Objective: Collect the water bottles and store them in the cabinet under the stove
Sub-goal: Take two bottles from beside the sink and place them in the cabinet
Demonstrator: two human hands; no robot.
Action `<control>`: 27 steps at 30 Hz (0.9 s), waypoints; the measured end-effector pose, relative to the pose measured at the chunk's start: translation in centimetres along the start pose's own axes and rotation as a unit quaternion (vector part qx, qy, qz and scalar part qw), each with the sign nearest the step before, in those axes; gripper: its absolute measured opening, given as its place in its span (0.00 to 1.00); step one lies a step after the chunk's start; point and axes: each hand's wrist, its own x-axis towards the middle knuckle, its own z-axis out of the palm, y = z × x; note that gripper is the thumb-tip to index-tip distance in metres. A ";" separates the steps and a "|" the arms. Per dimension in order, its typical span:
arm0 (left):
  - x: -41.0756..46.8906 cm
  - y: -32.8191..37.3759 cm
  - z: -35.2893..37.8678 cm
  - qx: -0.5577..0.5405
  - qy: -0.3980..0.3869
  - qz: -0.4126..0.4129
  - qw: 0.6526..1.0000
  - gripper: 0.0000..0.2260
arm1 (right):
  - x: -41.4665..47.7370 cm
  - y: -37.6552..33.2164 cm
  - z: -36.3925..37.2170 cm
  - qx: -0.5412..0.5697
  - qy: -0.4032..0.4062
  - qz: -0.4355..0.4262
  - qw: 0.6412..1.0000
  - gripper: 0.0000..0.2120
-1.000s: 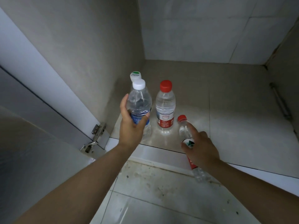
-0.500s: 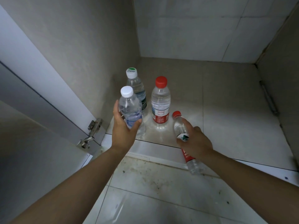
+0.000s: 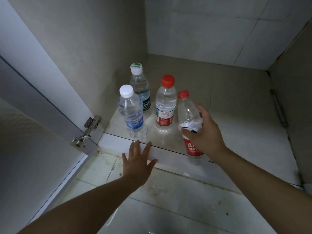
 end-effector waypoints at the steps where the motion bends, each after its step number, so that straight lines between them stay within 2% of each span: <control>1: 0.0 -0.1 0.2 0.011 0.003 0.000 1.000 0.31 | 0.4 -0.3 -0.2 0.011 0.011 -0.015 1.000 0.38; 5: 0.2 -0.9 0.6 0.048 0.048 0.025 0.997 0.34 | 1.6 -1.2 -0.1 0.047 0.044 -0.062 0.996 0.36; 8: 0.3 -1.0 0.7 0.011 0.063 0.065 0.996 0.33 | 1.6 -1.1 0.4 0.081 0.066 -0.060 0.993 0.37; 10: 0.5 -1.0 0.7 -0.008 0.062 0.074 0.995 0.31 | 1.5 -0.9 0.4 0.086 0.068 -0.058 0.992 0.37; 14: 0.8 -1.5 0.8 -0.001 0.069 0.076 0.995 0.33 | 0.7 0.1 0.2 0.082 0.076 -0.065 0.992 0.38; 23: 0.8 -1.3 0.8 0.023 0.069 0.082 0.994 0.32 | -0.8 1.3 0.7 0.087 0.078 -0.049 0.992 0.41; 27: 0.8 -0.9 0.0 0.036 0.034 0.079 0.996 0.33 | -1.7 0.8 0.1 0.069 0.058 -0.034 0.995 0.43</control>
